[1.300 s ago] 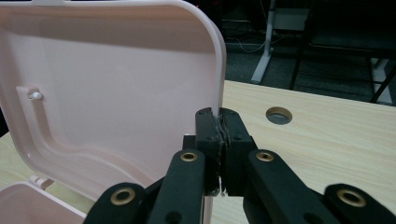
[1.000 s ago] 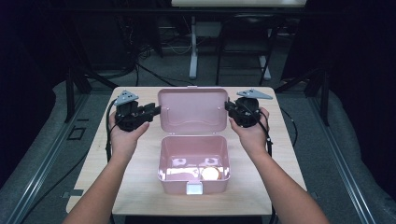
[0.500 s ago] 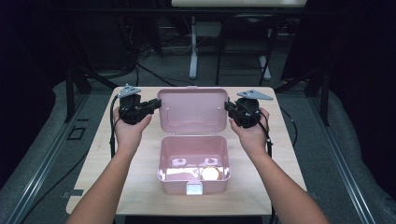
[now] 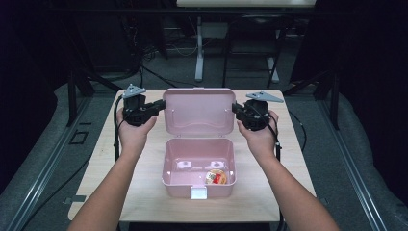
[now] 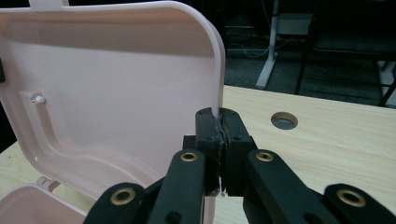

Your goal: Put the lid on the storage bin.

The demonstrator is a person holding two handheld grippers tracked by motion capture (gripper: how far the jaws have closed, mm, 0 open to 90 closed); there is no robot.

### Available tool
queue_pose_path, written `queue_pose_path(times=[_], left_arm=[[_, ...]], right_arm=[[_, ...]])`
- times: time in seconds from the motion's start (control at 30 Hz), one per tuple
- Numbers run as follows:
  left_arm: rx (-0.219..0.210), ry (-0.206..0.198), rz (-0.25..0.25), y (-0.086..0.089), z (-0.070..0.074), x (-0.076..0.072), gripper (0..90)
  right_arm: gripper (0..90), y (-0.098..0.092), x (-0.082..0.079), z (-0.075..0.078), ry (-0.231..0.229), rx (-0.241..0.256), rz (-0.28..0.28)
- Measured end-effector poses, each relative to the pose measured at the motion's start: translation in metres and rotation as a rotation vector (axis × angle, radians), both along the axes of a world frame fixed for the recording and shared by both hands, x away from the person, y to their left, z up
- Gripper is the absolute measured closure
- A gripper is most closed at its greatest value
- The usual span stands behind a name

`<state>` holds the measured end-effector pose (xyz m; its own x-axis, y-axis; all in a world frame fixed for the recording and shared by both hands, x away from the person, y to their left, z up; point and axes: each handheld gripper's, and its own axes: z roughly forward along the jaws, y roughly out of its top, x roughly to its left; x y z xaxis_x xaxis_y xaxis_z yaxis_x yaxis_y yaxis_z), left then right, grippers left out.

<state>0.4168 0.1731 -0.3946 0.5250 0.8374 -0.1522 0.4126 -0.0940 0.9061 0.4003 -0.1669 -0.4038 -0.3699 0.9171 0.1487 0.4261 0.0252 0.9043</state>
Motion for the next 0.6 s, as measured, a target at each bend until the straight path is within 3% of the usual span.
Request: queue_pose_path(times=[0.1, 0.47, 0.6], left_arm=[[0.024, -0.021, -0.001, -0.0012, 0.0011, -0.0004, 84.8], [0.01, -0.02, -0.027, -0.0014, 0.004, 0.0007, 84.8], [0.032, -0.039, -0.037, -0.0016, 0.0035, -0.0013, 84.5]], right_arm=[[87.6, 0.0005, 0.0, 0.0013, -0.009, 0.0, 0.001], [87.0, -0.0027, 0.0005, 0.0032, -0.017, 0.0, -0.003], [86.7, -0.0023, -0.0023, 0.0033, -0.031, -0.006, -0.003]])
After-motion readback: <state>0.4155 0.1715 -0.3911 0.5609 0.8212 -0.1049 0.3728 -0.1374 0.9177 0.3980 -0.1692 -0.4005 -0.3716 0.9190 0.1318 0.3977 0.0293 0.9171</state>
